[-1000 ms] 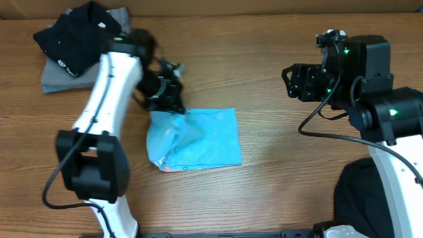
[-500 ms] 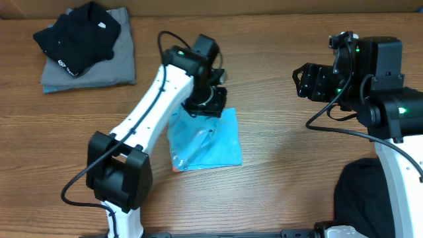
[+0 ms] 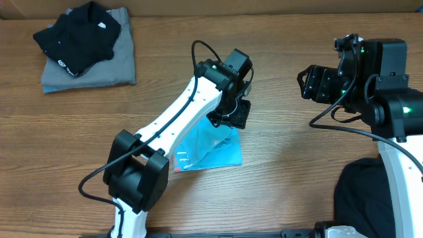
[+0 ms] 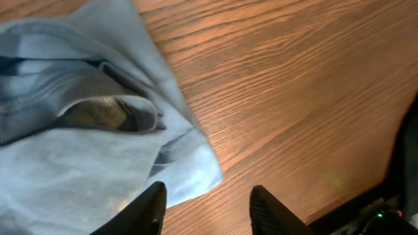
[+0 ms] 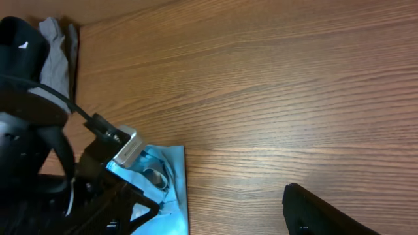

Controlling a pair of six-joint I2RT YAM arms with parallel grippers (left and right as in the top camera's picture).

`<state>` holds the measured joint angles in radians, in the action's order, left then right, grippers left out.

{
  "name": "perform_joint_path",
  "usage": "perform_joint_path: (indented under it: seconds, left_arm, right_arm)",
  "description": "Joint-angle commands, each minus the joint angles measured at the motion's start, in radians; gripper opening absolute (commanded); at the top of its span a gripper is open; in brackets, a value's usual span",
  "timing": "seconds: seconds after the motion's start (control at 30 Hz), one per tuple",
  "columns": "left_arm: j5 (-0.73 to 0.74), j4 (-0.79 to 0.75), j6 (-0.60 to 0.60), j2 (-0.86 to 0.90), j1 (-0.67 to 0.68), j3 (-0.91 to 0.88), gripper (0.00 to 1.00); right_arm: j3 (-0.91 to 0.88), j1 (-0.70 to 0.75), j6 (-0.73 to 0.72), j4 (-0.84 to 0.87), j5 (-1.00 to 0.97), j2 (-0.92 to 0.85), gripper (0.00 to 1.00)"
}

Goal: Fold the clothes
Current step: 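Fold the left end rightward over the stack with the left gripper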

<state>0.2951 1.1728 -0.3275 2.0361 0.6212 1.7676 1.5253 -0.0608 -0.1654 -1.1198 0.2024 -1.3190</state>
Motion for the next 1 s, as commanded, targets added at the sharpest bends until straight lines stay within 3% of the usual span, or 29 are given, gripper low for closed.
perform_joint_path:
  seconds: [0.0, 0.2, 0.33, 0.43, 0.53, 0.63, 0.9, 0.97]
  left_arm:
    - [-0.018, 0.033, 0.013, 0.011, -0.033, 0.055, 0.40]
    - [-0.187, 0.304, 0.069, 0.010, -0.180, 0.240, 0.39]
    - [-0.203, 0.386, 0.137, 0.012, -0.288, 0.234, 0.35]
    - [-0.170, 0.373, 0.160, 0.012, -0.363, 0.162, 0.44]
    - [-0.017, 0.332, 0.249, 0.012, -0.412, 0.060, 0.52]
    - [0.072, 0.285, 0.303, 0.012, -0.434, -0.050, 0.54]
    - [0.178, 0.146, 0.325, 0.012, -0.407, -0.189, 0.46]
    - [0.169, 0.142, 0.325, 0.012, -0.390, -0.195, 0.35]
  right_arm:
    - [0.030, 0.003, -0.009, -0.006, -0.003, 0.013, 0.78]
    - [0.030, 0.003, -0.009, -0.055, 0.040, -0.024, 0.77]
    - [0.030, 0.003, -0.009, -0.072, 0.046, -0.029, 0.75]
    - [0.030, 0.003, -0.010, -0.072, 0.046, -0.029, 0.75]
    - [0.030, 0.003, -0.010, -0.072, 0.046, -0.029, 0.75]
    - [0.030, 0.003, -0.010, -0.071, 0.046, -0.029, 0.75]
    - [0.030, 0.003, -0.010, -0.065, 0.046, -0.029, 0.75]
    - [0.030, 0.003, -0.009, -0.064, 0.045, -0.029, 0.75]
